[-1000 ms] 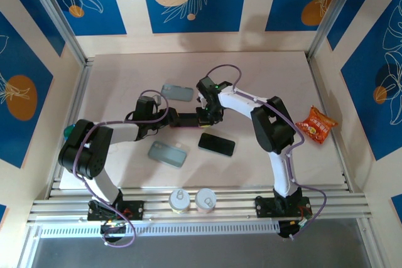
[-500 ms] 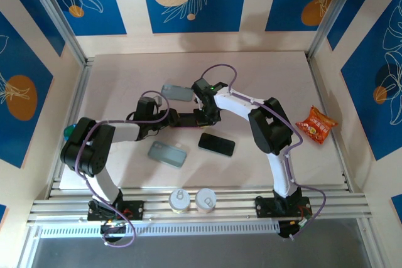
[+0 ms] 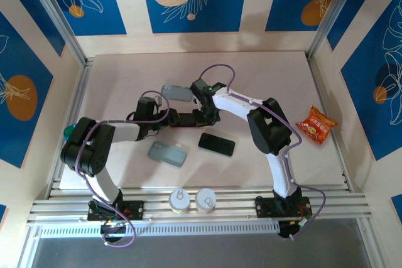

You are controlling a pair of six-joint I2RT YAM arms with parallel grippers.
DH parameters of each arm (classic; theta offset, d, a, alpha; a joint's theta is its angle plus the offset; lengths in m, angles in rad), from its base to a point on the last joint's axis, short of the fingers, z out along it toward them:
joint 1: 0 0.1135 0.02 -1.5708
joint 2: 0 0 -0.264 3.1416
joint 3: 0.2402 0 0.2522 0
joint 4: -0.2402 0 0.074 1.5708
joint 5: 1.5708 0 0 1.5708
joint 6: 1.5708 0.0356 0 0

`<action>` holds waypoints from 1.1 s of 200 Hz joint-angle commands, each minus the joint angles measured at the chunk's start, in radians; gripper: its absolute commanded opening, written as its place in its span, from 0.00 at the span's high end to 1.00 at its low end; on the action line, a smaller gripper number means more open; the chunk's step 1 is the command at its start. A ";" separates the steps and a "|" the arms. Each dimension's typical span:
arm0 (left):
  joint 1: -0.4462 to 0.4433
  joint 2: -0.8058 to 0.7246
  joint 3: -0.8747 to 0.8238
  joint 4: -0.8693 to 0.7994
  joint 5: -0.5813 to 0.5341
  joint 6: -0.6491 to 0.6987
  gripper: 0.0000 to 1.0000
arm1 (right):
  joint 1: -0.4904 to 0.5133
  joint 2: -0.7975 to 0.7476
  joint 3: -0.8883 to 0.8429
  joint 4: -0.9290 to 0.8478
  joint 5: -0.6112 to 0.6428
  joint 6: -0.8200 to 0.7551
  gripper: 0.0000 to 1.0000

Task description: Put the phone into the phone case

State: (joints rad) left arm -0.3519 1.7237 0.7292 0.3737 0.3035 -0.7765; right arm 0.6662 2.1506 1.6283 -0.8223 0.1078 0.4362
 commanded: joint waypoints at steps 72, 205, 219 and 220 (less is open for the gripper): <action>-0.007 0.016 0.012 -0.020 0.010 0.009 0.49 | 0.087 0.277 -0.087 0.039 -0.136 0.012 1.00; -0.007 0.030 0.015 -0.041 -0.004 0.004 0.49 | 0.080 0.351 -0.110 0.081 -0.188 0.015 1.00; -0.008 0.030 0.013 -0.041 -0.006 0.001 0.49 | 0.078 0.353 -0.117 0.090 -0.191 0.015 1.00; -0.008 0.030 0.012 -0.042 -0.007 0.000 0.49 | 0.079 0.353 -0.117 0.091 -0.192 0.015 1.00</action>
State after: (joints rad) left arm -0.3519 1.7256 0.7300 0.3729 0.2985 -0.7765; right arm 0.6693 2.1826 1.6562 -0.8429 0.0929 0.4393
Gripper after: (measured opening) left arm 0.512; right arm 0.042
